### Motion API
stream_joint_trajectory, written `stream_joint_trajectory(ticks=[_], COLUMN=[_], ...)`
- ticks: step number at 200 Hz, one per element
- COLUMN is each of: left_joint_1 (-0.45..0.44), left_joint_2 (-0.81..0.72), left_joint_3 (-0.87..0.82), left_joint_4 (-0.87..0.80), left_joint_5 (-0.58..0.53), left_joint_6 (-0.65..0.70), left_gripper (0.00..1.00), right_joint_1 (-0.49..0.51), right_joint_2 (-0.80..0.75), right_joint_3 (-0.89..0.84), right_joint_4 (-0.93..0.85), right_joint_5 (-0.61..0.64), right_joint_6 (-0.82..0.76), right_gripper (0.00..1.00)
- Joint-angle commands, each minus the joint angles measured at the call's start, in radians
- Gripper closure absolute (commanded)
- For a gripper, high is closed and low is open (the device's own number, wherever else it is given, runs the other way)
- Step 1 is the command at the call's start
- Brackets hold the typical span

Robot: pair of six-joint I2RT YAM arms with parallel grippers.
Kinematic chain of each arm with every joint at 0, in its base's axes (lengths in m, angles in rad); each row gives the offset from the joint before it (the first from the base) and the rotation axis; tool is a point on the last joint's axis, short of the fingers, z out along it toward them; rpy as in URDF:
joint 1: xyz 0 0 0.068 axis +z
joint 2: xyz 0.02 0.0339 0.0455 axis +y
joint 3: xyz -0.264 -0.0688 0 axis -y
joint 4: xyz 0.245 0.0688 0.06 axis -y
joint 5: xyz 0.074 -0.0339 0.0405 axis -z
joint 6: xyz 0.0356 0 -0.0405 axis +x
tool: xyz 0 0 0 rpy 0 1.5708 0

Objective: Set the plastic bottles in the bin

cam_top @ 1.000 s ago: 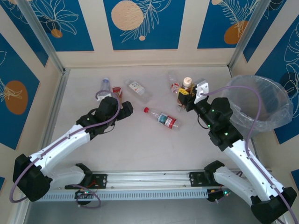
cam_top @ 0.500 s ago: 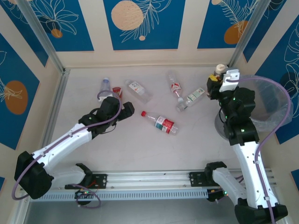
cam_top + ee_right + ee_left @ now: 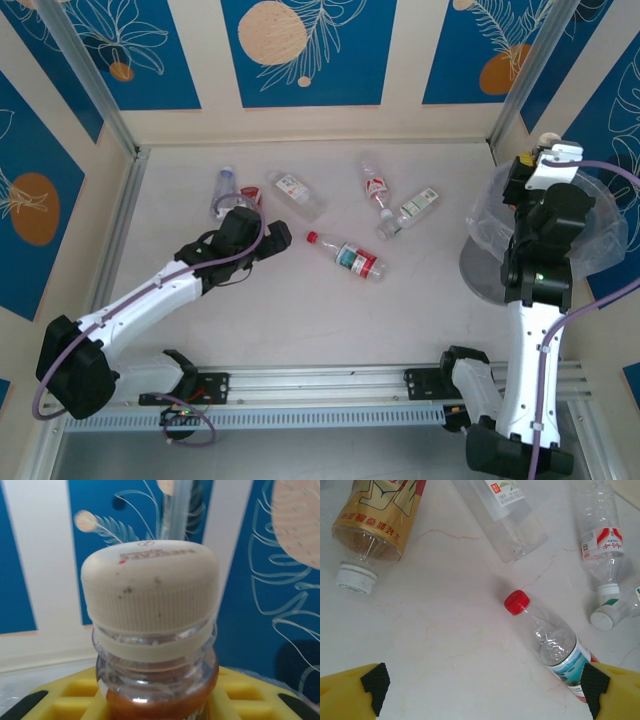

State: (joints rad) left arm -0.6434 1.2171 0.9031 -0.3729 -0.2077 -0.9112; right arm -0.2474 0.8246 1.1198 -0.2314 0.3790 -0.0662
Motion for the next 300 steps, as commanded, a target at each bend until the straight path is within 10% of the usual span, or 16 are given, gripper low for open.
stream_joint_trajectory(ticks=[1, 136, 233, 300], left_joint_1=[0.014, 0.015, 0.021, 0.021], left_joint_2=[0.014, 0.021, 0.044, 0.056], left_joint_3=[0.012, 0.007, 0.028, 0.028], left_joint_4=[0.021, 0.008, 0.001, 0.009], left_joint_5=[0.022, 0.024, 0.030, 0.042], left_joint_6=[-0.001, -0.001, 0.015, 0.008], left_gripper=[0.01, 0.01, 0.01, 0.01], right_joint_1=[-0.038, -0.104, -0.109, -0.102], right_joint_2=[0.023, 0.112, 0.152, 0.142], right_joint_3=[-0.024, -0.107, -0.113, -0.074], right_joint_4=[-0.002, -0.042, -0.128, -0.185], right_joint_5=[0.049, 0.166, 0.352, 0.281], right_joint_6=[0.009, 0.071, 0.166, 0.244], right_gripper=[0.71, 0.66, 0.21, 0.12])
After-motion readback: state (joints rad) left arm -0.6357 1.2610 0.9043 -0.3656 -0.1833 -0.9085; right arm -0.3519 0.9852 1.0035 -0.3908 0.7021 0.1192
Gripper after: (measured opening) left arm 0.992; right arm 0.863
